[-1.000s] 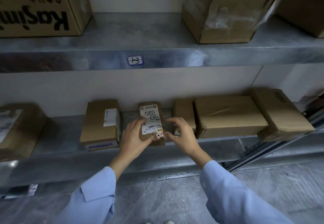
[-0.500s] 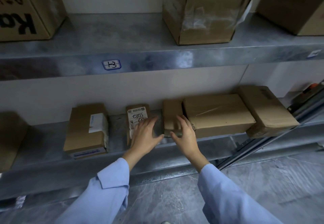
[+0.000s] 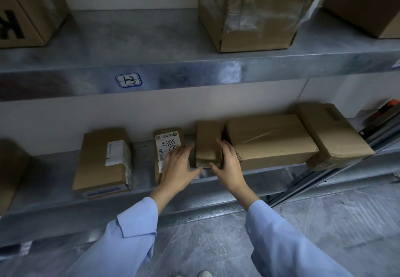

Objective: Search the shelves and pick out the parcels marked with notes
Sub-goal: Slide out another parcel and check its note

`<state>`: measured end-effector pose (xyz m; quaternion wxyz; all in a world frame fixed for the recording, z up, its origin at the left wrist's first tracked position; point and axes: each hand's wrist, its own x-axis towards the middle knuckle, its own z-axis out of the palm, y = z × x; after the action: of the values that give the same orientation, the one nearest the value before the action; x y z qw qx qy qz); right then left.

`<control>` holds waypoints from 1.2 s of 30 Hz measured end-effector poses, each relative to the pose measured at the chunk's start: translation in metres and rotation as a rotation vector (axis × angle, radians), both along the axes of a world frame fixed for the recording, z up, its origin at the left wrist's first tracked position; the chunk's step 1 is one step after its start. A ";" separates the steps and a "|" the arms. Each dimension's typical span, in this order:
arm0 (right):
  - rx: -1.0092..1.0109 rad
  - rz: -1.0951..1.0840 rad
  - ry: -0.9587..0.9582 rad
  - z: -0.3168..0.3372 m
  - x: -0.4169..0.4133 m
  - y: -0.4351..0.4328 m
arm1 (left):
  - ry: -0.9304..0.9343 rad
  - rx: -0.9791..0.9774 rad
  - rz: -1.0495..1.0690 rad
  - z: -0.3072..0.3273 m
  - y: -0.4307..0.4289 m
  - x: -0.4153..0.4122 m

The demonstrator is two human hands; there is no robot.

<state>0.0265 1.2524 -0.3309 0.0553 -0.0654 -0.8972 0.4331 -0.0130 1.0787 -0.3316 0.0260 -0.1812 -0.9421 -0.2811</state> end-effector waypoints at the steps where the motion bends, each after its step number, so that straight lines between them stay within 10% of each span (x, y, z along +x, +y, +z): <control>1: -0.008 0.003 -0.015 -0.001 -0.001 0.000 | -0.013 0.007 0.006 0.002 0.001 -0.003; 36: -0.322 0.032 0.094 0.067 -0.003 -0.007 | -0.265 0.682 -0.027 0.064 -0.013 -0.001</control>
<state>0.0231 1.2452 -0.2641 0.0791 -0.0391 -0.8135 0.5749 -0.0140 1.0654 -0.2678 -0.0411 -0.1365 -0.7869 -0.6003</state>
